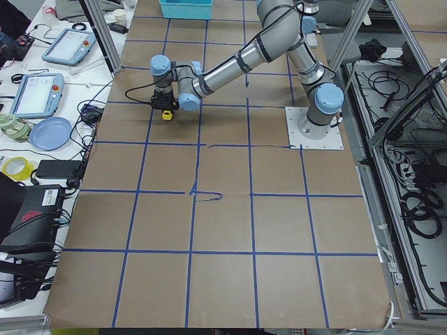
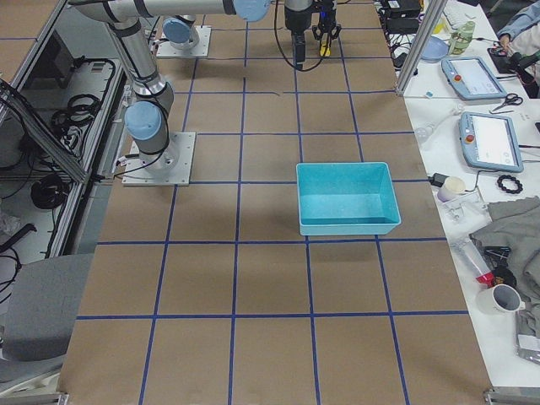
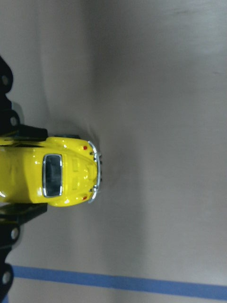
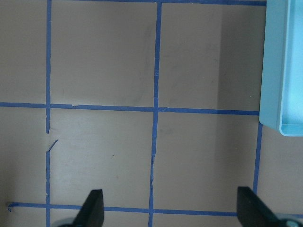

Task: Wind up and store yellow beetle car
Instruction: 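Open the left gripper to release the car and lift away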

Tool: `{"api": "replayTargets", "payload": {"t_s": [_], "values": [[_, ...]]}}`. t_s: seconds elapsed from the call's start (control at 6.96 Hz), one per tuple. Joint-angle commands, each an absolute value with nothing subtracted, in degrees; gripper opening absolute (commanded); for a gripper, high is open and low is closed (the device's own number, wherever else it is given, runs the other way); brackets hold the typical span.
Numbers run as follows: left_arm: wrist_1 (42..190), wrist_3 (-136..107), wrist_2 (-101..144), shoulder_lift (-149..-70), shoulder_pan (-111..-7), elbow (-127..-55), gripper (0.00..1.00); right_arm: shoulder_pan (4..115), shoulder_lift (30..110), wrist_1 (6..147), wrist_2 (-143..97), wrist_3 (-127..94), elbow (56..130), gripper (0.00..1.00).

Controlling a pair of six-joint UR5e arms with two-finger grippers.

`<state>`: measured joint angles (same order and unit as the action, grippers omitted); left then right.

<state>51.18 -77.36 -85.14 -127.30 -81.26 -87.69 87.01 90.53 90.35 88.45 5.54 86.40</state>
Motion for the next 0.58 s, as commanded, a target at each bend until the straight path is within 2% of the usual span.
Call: {"api": "replayTargets", "payload": {"t_s": [0.0, 0.43], "values": [[51.07, -73.76, -85.87, -127.27, -78.32, -87.80, 0.00, 87.01, 90.53, 90.35, 88.50, 5.54, 86.40, 1.00], [50.98, -72.95, -85.87, -127.27, -75.16, -87.63, 0.00, 87.01, 90.53, 90.35, 88.42, 5.54, 86.40, 1.00]]}}
